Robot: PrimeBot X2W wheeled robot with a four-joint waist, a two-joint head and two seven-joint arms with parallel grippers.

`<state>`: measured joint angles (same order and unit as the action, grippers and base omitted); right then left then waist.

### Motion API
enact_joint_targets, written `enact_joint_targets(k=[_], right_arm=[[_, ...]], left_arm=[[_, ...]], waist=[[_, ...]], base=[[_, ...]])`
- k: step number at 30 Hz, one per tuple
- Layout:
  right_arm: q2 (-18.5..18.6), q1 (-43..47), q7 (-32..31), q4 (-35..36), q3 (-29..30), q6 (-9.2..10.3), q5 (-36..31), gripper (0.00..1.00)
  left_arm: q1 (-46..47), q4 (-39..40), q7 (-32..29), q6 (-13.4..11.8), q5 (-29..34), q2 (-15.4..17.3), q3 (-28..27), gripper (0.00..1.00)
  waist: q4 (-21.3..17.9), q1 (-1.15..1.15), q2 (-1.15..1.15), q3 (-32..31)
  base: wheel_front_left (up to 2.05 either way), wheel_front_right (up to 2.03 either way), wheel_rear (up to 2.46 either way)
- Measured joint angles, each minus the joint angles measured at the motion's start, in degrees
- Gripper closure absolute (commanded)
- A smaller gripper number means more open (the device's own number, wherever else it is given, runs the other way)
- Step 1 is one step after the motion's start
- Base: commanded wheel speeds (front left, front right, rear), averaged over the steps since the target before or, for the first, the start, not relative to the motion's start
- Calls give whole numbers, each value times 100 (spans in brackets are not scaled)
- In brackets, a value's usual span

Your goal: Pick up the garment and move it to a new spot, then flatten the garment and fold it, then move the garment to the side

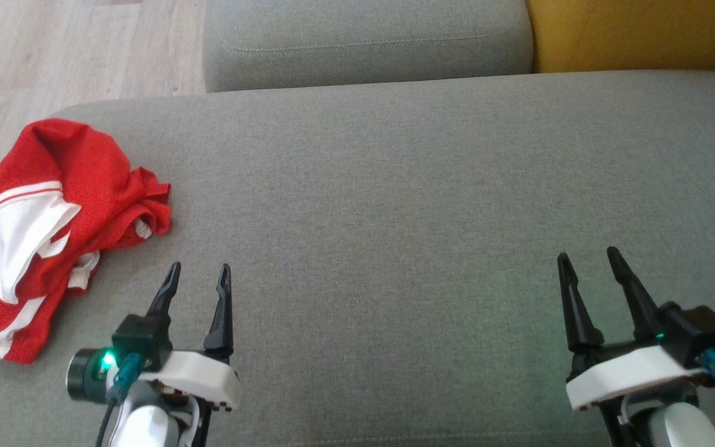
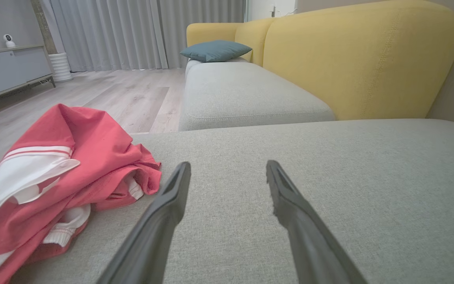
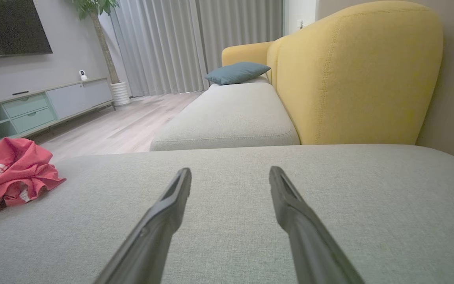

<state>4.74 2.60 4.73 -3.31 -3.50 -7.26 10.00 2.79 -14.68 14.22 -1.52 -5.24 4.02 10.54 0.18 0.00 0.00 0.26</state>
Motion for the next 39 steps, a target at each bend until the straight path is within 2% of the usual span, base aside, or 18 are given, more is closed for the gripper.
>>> enact_joint_targets(k=[24,33,39], right_arm=[[-40,35,15,12,129,0,2,0],[-36,34,5,187,142,0,0,0],[-35,32,-83,468,29,0,-52,0]], left_arm=[[49,-47,1,-102,-46,52,45,0],[141,-37,7,-160,-97,71,44,0],[151,30,7,-226,-97,116,12,0]], waist=[[141,0,0,26],[576,0,0,50],[1164,0,0,76]], base=[[0,0,0],[0,0,0],[0,0,0]])
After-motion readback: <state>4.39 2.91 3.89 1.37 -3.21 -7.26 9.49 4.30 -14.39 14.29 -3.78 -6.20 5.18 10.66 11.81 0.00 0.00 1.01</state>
